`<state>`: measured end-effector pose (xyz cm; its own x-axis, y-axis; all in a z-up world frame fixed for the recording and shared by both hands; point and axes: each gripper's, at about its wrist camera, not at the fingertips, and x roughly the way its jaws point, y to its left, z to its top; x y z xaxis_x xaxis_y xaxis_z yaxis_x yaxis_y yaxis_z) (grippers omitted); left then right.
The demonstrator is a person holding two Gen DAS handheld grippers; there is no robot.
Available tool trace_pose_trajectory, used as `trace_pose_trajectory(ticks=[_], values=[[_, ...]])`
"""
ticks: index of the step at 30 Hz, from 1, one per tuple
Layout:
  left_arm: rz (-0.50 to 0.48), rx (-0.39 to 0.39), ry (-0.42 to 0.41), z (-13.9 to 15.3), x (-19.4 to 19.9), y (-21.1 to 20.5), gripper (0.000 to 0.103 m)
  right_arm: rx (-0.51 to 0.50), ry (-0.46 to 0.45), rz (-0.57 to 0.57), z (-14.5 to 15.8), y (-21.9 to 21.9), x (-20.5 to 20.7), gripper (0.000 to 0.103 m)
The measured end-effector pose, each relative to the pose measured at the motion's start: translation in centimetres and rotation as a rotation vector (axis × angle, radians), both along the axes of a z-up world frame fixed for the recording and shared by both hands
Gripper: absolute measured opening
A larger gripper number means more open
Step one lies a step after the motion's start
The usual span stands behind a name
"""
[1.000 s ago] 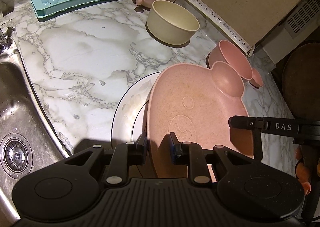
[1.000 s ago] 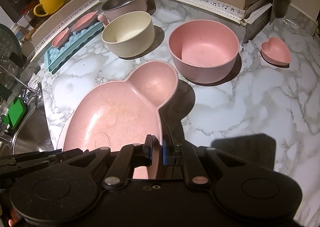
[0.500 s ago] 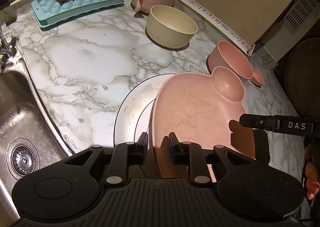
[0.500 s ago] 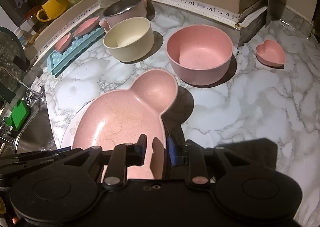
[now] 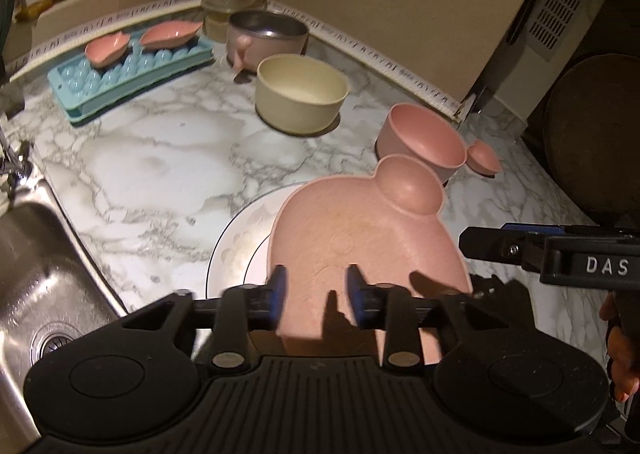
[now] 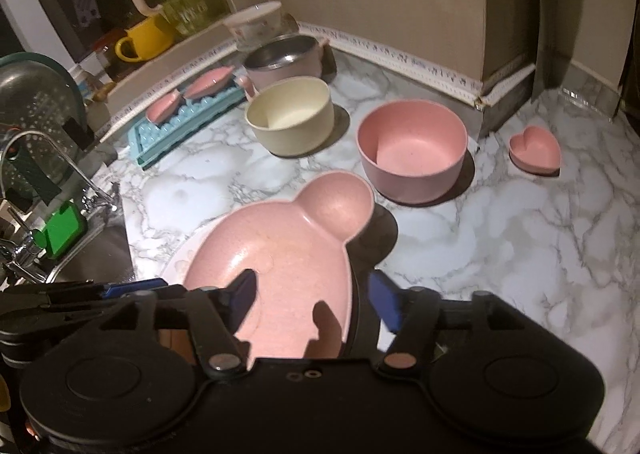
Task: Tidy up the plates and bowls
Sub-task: 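Lower the mouse-shaped plate onto the counter and open both tools, then move both tools to the rim of the large pink bowl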
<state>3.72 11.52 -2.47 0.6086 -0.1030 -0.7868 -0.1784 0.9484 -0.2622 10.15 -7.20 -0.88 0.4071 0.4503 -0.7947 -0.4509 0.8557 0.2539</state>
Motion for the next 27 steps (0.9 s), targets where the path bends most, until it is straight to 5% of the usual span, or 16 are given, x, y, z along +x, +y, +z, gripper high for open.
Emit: trace_pose_trajectory(ticks=[2, 9, 13, 27], values=[[0.015, 0.02, -0.022, 0.5, -0.1, -0.1, 0.069, 0.013, -0.022, 0.005, 0.5, -0.2, -0.4, 0.074], [0.015, 0.05, -0.075, 2.0, 0.6, -0.7, 0.073, 0.047, -0.135, 0.0, 2.2, -0.9, -1.5, 0.103], [0.015, 0.057, -0.102, 2.3, 1.3, -1.2, 0.077, 0.054, -0.228, -0.009, 3.1, -1.5, -1.8, 0.103], [0.02, 0.083, -0.17, 2.7, 6.4, -3.5, 0.078, -0.004, -0.236, -0.108, 2.3, -4.9, 2.8, 0.103]])
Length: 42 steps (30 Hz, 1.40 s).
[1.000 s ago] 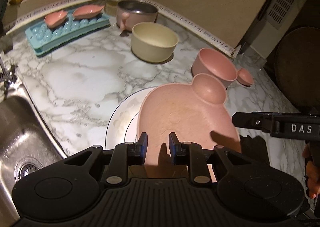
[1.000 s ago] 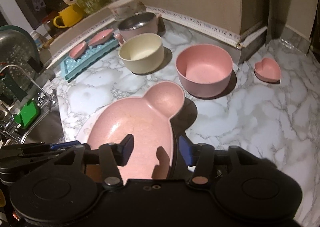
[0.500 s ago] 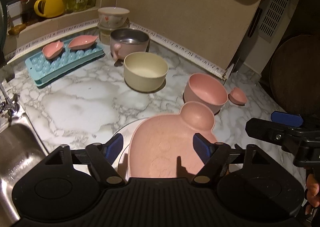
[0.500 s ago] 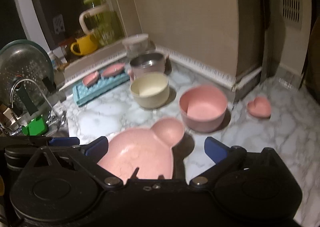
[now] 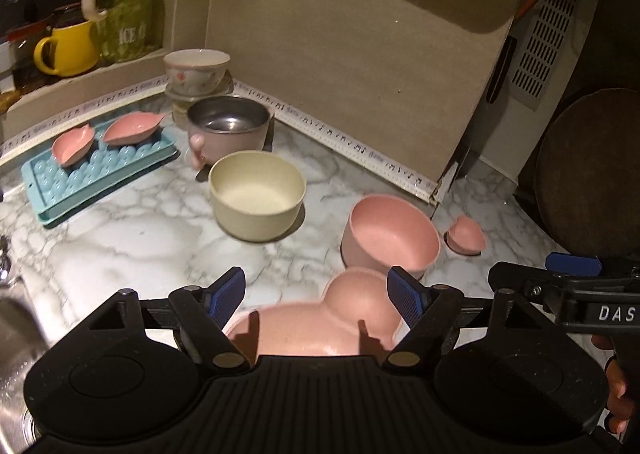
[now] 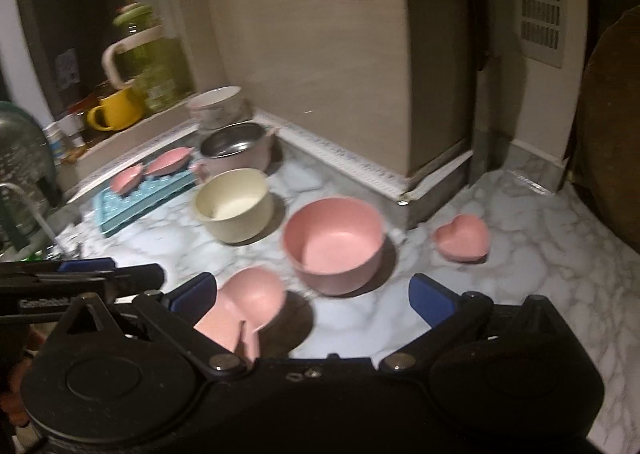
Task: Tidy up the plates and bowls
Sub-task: 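Move both tools to the rim of the large pink bowl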
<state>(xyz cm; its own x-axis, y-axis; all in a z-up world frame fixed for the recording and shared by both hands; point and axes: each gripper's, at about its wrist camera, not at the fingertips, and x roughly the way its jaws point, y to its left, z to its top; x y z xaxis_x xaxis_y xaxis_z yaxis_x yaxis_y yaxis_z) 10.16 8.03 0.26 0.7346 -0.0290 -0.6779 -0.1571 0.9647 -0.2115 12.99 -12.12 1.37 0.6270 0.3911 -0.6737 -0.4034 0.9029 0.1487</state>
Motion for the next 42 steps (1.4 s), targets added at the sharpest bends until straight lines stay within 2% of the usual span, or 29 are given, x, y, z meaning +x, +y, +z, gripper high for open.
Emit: trace_pose_trajectory(ticks=[6, 16, 23, 27, 34, 38, 39, 42], values=[[0.038, 0.002, 0.024, -0.8, 2.9, -0.1, 0.078, 0.056, 0.094, -0.027, -1.2, -1.7, 3.7, 0.1], [0.045, -0.003, 0.088, -3.0, 8.6, -1.3, 0.078, 0.009, 0.16, -0.02, -3.8, -1.8, 8.5, 0.1], [0.035, 0.003, 0.14, -5.0, 11.7, -2.0, 0.078, -0.026, 0.217, -0.025, -6.4, -1.2, 11.0, 0.096], [0.035, 0.006, 0.167, -5.9, 12.9, -2.3, 0.078, -0.024, 0.265, -0.026, -7.5, -1.2, 12.1, 0.087], [0.019, 0.002, 0.199, -6.9, 14.5, -2.6, 0.077, -0.013, 0.295, -0.062, -8.2, -1.1, 13.4, 0.071], [0.021, 0.002, 0.245, -6.9, 15.6, -2.5, 0.076, -0.025, 0.334, -0.089, -8.2, -0.7, 14.4, 0.06], [0.019, -0.004, 0.251, -6.7, 15.8, -2.4, 0.073, -0.038, 0.347, -0.091, -8.0, -0.4, 14.7, 0.057], [0.028, -0.012, 0.295, -6.5, 16.6, -2.3, 0.071, -0.064, 0.357, -0.103, -7.0, 0.1, 15.6, 0.055]])
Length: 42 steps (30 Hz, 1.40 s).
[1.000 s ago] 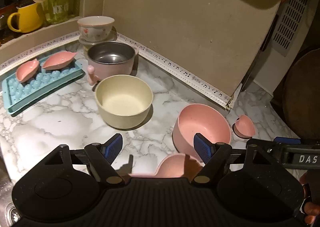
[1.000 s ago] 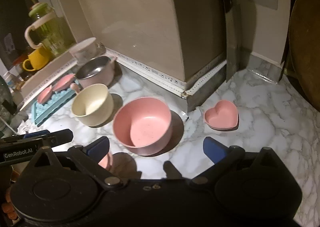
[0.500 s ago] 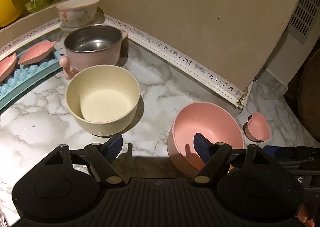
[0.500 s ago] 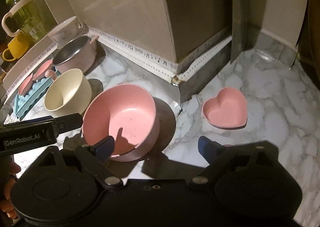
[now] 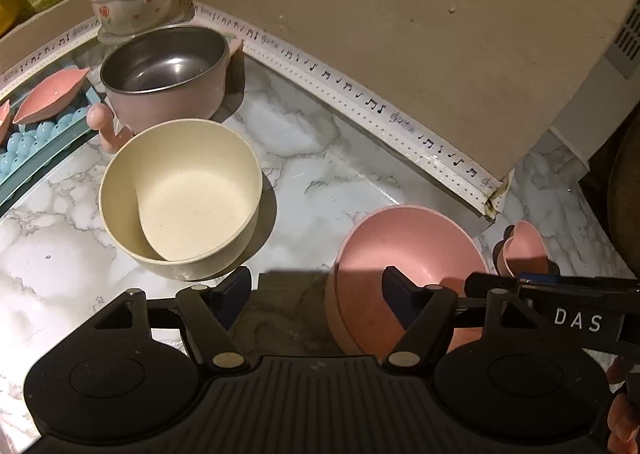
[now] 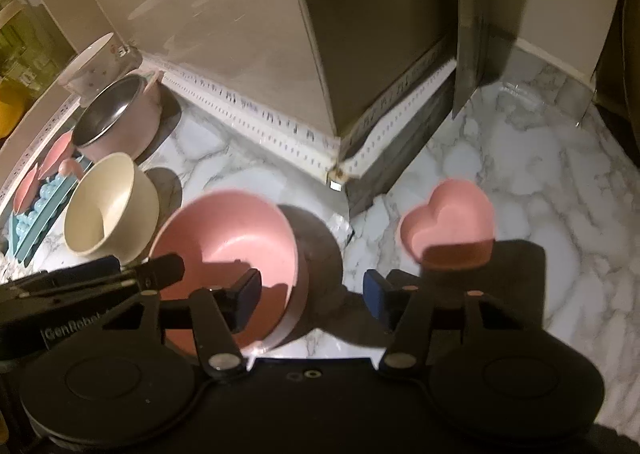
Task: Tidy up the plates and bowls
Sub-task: 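Close both tools on the rim of the large pink bowl, then lift the pink bowl with both tools and carry it toward the wooden board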
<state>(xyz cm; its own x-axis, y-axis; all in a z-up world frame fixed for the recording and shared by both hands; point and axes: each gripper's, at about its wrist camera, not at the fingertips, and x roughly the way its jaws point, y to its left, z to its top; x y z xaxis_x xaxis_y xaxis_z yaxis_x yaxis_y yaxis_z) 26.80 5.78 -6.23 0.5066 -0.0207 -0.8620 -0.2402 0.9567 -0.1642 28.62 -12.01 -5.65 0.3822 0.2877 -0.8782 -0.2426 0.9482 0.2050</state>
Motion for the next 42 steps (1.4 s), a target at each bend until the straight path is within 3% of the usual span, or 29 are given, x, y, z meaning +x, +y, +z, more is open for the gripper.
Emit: trace_pose_trajectory(ticks=[4, 9, 14, 20, 31, 42], values=[[-0.005, -0.01, 0.049, -0.2, 0.7, -0.3, 0.057, -0.033, 0.018, 0.017, 0.6, 0.9, 0.6, 0.052], [-0.018, -0.032, 0.067, -0.5, 1.0, -0.8, 0.031, -0.023, 0.052, 0.014, 0.0, 1.3, 1.0, 0.03], [-0.016, -0.042, 0.082, -0.9, 1.2, -1.0, 0.015, -0.019, 0.075, 0.013, -0.3, 1.8, 1.0, 0.013], [-0.017, -0.034, 0.084, -0.8, 1.0, -1.2, 0.011, -0.049, 0.067, 0.003, -0.3, 1.9, 0.8, 0.003], [-0.068, -0.027, 0.055, 0.9, -0.8, -3.6, 0.011, -0.059, 0.027, -0.025, 1.3, 0.4, -1.1, 0.003], [-0.174, -0.03, 0.037, 3.5, -4.5, -7.9, 0.011, -0.05, 0.001, -0.103, 3.2, -4.4, -5.6, 0.003]])
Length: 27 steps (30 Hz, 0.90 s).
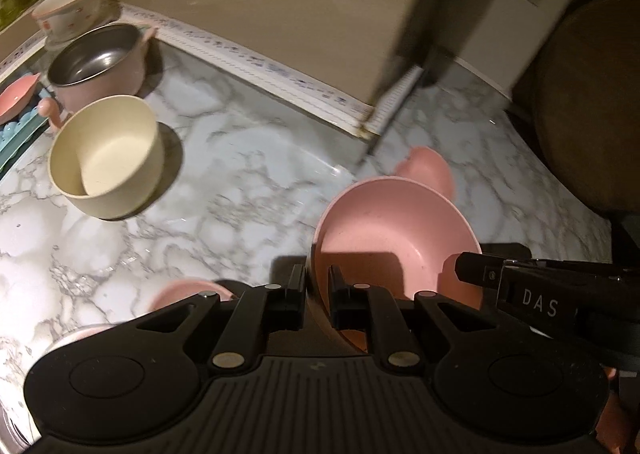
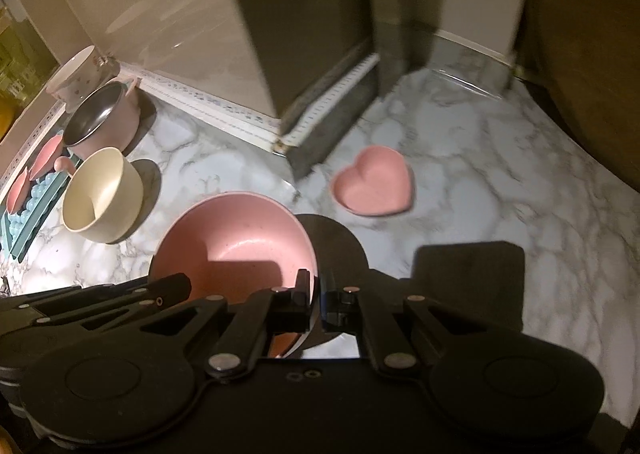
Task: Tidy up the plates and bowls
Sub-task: 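Lift the pink bowl with both tools and carry it toward the wooden board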
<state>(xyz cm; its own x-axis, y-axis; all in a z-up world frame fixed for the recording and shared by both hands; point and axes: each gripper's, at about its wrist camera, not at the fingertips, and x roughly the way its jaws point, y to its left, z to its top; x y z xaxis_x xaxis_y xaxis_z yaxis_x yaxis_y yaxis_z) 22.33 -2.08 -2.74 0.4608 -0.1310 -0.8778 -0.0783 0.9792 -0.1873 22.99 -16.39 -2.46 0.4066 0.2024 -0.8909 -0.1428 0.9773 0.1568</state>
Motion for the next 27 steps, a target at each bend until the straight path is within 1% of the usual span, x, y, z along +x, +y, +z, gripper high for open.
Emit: trace_pose_trajectory(ticks=[7, 15, 27], values=[[-0.093, -0.003, 0.019, -0.3, -2.4, -3.8, 0.011, 0.005, -0.015, -0.075, 0.5, -3.8, -3.1, 0.003], [-0.188, -0.009, 0.029, -0.5, -4.6, -7.6, 0.011, 0.003, -0.011, -0.159, 0.2, -7.7, -6.6, 0.003], [-0.295, -0.013, 0.065, -1.7, -6.5, -12.4, 0.011, 0.005, 0.001, -0.265, -0.5, -12.9, -10.6, 0.004]])
